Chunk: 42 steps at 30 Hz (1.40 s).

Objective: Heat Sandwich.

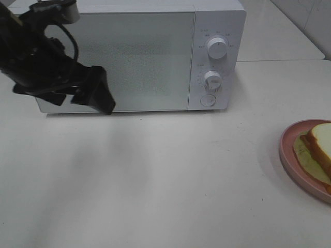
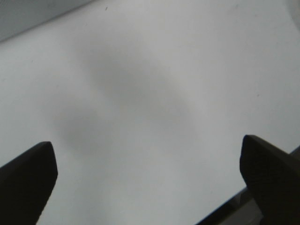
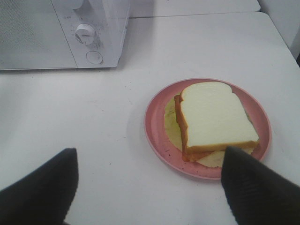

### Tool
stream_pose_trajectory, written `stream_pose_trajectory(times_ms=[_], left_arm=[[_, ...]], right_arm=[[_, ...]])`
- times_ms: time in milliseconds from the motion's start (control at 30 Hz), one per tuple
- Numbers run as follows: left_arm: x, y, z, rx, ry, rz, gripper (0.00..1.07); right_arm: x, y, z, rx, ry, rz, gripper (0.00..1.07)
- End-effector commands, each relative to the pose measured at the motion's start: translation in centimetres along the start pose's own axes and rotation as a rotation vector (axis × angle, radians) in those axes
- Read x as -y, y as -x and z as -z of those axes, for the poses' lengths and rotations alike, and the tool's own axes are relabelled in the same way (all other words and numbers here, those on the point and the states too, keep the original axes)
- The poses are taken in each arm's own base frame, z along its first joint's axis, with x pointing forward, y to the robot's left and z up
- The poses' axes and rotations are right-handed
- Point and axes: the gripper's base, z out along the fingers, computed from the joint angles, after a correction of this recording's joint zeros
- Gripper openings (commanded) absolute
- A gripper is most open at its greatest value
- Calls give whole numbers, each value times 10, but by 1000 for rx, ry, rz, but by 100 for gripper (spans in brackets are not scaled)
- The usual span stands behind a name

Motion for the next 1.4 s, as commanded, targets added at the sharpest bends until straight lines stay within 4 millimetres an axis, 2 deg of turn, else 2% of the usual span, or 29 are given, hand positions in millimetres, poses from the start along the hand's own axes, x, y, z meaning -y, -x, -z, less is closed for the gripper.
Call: stream_pose_trajectory(times_ms=[33, 233, 300, 400, 467, 500, 667, 767, 833, 900, 933, 1000, 1033, 1067, 1167, 1200, 1267, 1333, 1400], left_arm=[[-14, -12, 20, -99, 15, 28, 100], [-45, -27, 52, -163, 68, 193, 100], [-49, -29, 56, -162, 83, 210, 100], [-61, -37, 76, -150, 189, 263, 100], [-64, -38, 81, -143, 219, 274, 100], [-66, -42, 92, -125, 267, 295, 100], [-60, -50, 112, -69, 301, 300, 100], [-57, -58, 114, -61, 300, 299, 100], [-52, -76, 114, -66, 293, 304, 100], [-51, -81, 114, -68, 291, 306, 100], [-49, -95, 111, -82, 289, 309, 100], [-45, -110, 111, -85, 289, 308, 100], [-45, -110, 111, -85, 289, 308, 100], [-42, -122, 114, -75, 290, 304, 100], [-36, -140, 117, -55, 292, 301, 100], [-36, -140, 117, -55, 292, 301, 100], [-32, -157, 119, -29, 294, 295, 100], [-30, -162, 121, -14, 296, 291, 100], [-25, -177, 125, 27, 301, 282, 100]], right_arm=[[0, -2, 3, 29, -6, 2, 76], [0, -2, 3, 29, -6, 2, 76], [0, -2, 3, 29, -6, 2, 76], [0, -2, 3, 29, -6, 2, 76], [0, -2, 3, 29, -6, 2, 76], [0, -2, 3, 29, -6, 2, 76], [0, -2, 3, 29, -6, 2, 76], [0, -2, 3, 29, -6, 2, 76], [0, -2, 3, 29, -6, 2, 76], [0, -2, 3, 29, -6, 2, 76], [0, -2, 3, 29, -6, 2, 76], [0, -2, 3, 29, -6, 2, 76], [0, -2, 3, 29, -6, 2, 76], [0, -2, 3, 29, -6, 2, 76], [0, -2, 3, 29, -6, 2, 76], [0, -2, 3, 29, -6, 2, 76], [0, -2, 3, 29, -6, 2, 76], [0, -2, 3, 29, -6, 2, 76], [0, -2, 3, 29, -6, 2, 76]])
